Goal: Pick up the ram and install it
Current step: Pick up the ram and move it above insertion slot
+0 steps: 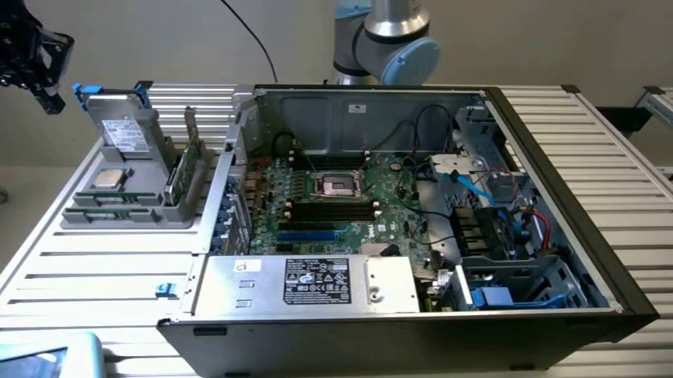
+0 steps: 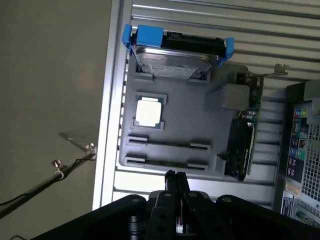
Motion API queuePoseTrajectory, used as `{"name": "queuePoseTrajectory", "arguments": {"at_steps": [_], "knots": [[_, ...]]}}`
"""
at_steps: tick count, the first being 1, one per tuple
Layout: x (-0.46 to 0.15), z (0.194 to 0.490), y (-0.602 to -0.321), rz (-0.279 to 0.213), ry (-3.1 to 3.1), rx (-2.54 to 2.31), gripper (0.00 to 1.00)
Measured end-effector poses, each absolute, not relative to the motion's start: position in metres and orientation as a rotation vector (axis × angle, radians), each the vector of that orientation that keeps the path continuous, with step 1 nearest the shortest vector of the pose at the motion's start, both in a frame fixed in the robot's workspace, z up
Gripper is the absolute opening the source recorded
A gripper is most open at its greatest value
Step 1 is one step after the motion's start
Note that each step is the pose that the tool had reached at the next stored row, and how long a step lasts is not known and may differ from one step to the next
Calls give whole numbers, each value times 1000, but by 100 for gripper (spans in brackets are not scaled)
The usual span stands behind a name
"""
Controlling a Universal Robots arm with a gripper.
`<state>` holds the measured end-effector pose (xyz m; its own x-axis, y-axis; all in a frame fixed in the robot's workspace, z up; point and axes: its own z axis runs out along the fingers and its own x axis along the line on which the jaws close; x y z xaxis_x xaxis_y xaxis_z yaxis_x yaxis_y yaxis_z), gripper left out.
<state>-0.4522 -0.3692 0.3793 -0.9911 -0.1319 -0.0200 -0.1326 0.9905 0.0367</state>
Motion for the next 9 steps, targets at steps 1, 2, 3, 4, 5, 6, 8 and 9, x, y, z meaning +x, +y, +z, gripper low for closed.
{"name": "queuePoseTrajectory", "arguments": {"at_steps": [1,2,3,4,5,6,8,9], "knots": [[-452,379,-369,59,3115,-235,11],[-452,379,-369,60,3113,-263,11],[-452,379,-369,60,3111,-292,11],[-452,379,-369,60,3108,-319,11],[-452,379,-369,60,3106,-347,11],[-452,379,-369,61,3103,-376,11],[-452,379,-369,60,3096,-433,11],[-452,379,-369,61,3093,-461,11]]}}
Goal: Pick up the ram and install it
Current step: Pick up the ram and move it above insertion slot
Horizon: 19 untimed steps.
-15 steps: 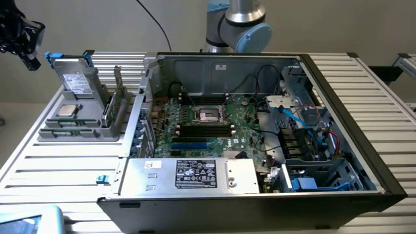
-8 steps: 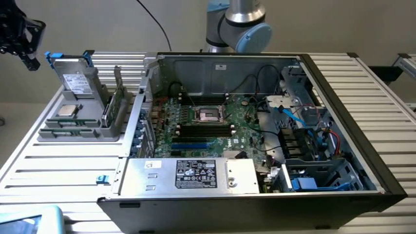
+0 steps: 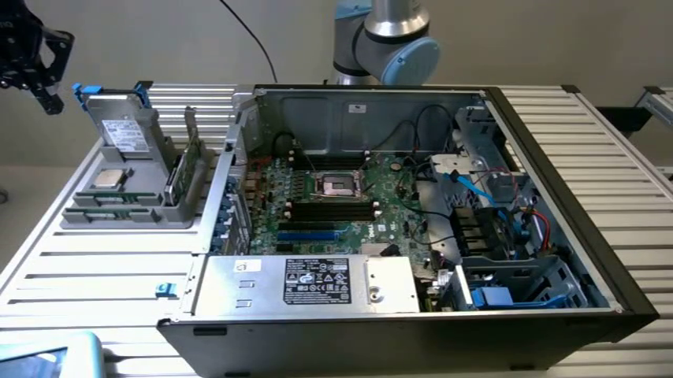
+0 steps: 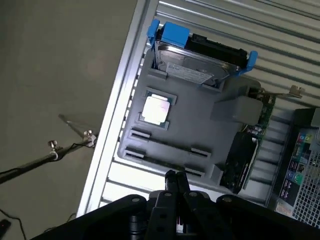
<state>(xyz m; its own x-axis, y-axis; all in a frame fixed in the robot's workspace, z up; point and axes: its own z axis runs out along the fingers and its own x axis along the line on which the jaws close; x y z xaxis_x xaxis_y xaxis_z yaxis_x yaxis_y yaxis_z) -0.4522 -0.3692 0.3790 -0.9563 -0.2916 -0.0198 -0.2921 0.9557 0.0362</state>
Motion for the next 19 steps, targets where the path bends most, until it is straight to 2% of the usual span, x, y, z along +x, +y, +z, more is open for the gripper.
{"name": "queuePoseTrajectory", "arguments": {"at_steps": [19], "knots": [[-452,379,-369,59,2996,-920,11]]}}
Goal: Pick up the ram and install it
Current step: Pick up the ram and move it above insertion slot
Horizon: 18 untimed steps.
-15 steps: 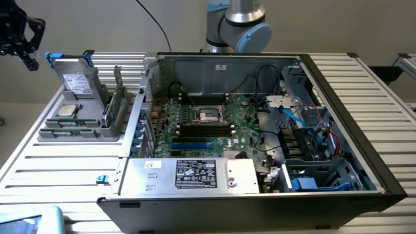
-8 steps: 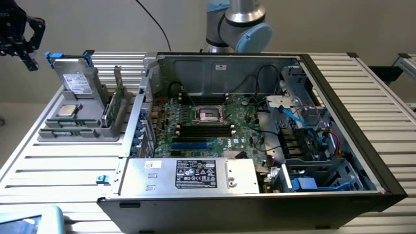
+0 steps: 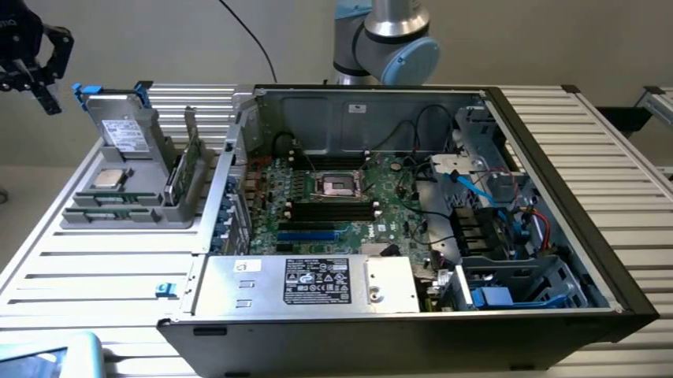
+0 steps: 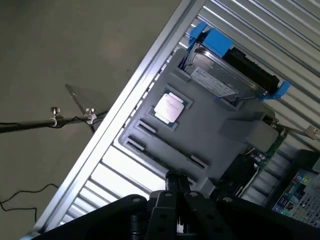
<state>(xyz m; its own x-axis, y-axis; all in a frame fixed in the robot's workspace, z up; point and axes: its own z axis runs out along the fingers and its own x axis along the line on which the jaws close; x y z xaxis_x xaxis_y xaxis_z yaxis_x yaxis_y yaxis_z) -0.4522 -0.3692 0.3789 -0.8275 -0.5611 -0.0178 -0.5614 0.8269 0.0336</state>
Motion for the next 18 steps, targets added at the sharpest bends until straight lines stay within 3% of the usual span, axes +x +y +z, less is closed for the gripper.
{"name": "queuePoseTrajectory", "arguments": {"at_steps": [18], "knots": [[-452,379,-369,60,2811,-1399,11]]}}
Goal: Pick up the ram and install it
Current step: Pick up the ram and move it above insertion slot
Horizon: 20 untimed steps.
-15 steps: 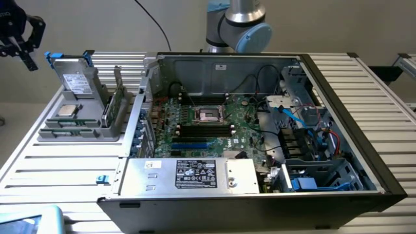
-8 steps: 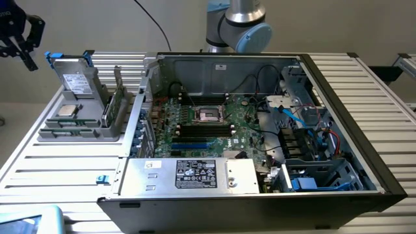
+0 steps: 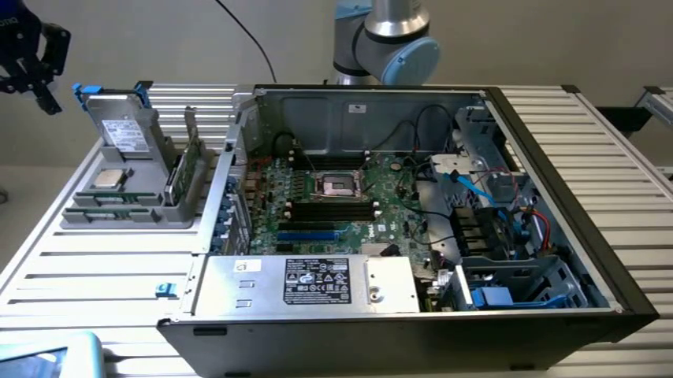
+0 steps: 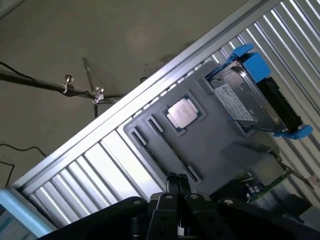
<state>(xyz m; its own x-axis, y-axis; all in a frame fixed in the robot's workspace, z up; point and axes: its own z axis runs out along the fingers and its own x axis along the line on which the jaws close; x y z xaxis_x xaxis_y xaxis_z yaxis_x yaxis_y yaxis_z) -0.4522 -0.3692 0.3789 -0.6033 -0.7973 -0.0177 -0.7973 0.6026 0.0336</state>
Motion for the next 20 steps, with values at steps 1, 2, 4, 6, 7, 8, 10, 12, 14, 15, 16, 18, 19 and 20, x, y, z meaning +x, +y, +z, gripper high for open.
{"name": "queuePoseTrajectory", "arguments": {"at_steps": [1,2,4,6,7,8,10,12,14,15,16,18,19,20], "knots": [[-452,379,-369,59,2799,-1424,11],[-452,379,-369,59,2786,-1450,11],[-452,379,-369,59,2760,-1502,11],[-452,379,-369,58,2733,-1552,11],[-452,379,-369,58,2719,-1577,11],[-452,379,-369,58,2705,-1601,11],[-452,378,-369,58,2677,-1650,11],[-452,378,-369,57,2646,-1700,11],[-452,378,-369,56,2616,-1747,11],[-452,378,-369,55,2601,-1771,11],[-452,378,-369,54,2586,-1795,11],[-452,378,-369,52,2553,-1844,11],[-452,378,-369,50,2537,-1868,11],[-452,378,-369,49,2521,-1891,11]]}}
